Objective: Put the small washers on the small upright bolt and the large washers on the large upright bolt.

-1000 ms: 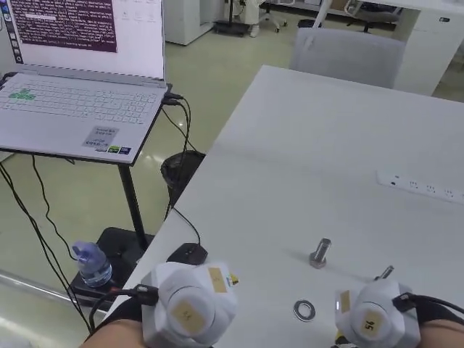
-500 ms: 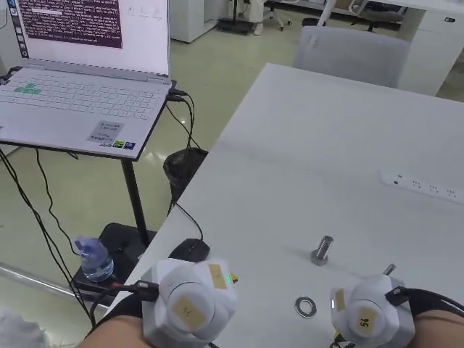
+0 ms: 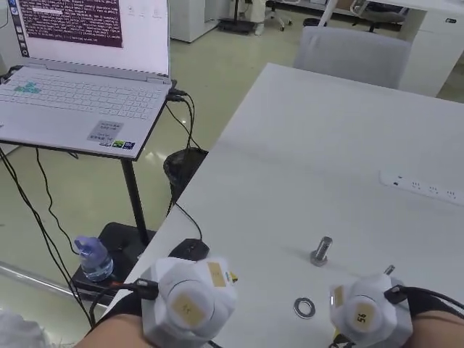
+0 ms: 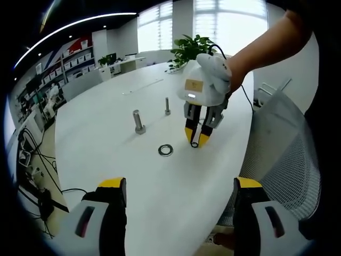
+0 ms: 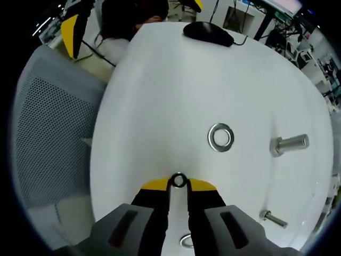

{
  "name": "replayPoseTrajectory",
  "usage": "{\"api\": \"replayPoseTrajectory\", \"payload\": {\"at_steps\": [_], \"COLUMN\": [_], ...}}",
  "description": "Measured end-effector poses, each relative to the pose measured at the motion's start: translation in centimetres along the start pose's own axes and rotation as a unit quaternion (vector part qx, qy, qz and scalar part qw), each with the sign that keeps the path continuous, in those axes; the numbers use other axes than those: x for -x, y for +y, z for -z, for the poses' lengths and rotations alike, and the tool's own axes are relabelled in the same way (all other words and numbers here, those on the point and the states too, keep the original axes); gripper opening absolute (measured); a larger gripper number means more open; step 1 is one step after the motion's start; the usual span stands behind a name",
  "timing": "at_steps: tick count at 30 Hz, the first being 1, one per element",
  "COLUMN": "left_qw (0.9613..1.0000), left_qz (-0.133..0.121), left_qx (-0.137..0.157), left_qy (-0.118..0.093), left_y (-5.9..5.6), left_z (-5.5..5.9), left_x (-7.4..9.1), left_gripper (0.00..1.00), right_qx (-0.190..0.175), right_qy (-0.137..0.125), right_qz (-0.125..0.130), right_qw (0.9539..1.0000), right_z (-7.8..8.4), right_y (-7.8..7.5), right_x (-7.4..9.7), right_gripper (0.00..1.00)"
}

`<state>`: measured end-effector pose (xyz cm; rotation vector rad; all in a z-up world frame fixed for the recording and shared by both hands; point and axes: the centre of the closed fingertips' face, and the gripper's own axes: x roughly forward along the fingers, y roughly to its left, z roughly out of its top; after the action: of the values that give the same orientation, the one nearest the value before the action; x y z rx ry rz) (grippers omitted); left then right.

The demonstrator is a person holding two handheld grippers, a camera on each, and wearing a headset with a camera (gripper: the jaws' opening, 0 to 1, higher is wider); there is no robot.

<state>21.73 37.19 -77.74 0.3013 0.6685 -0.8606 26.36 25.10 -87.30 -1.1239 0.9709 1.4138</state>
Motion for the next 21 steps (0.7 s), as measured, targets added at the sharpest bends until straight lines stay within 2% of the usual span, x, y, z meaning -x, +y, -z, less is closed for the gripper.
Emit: {"api": "replayPoseTrajectory", "payload": {"at_steps": [5, 10, 21], "left_qw": [1.0, 1.0, 1.0], "left_qz": [0.0, 0.0, -0.006], "left_qx": [-0.001, 0.001, 0.002], "left_qy": [0.003, 0.004, 0.001], "left_y": [0.0, 0.1, 0.7], "left_z": [0.0, 0.0, -0.2], "left_x": [0.0, 0.0, -0.2], "left_gripper": [0.82, 0.82, 0.83], "right_qx": [-0.004, -0.021, -0.06], "right_qy": [-0.001, -0.004, 0.001], "right_qz": [-0.001, -0.001, 0.025], "right_qw": [1.0, 0.9998, 0.9979], "right_z": [0.4, 1.1, 4.5], "right_y": [-0.2, -0.7, -3.4], "right_x": [0.2, 1.2, 4.6], "right_gripper": [0.13, 0.13, 0.13]}}
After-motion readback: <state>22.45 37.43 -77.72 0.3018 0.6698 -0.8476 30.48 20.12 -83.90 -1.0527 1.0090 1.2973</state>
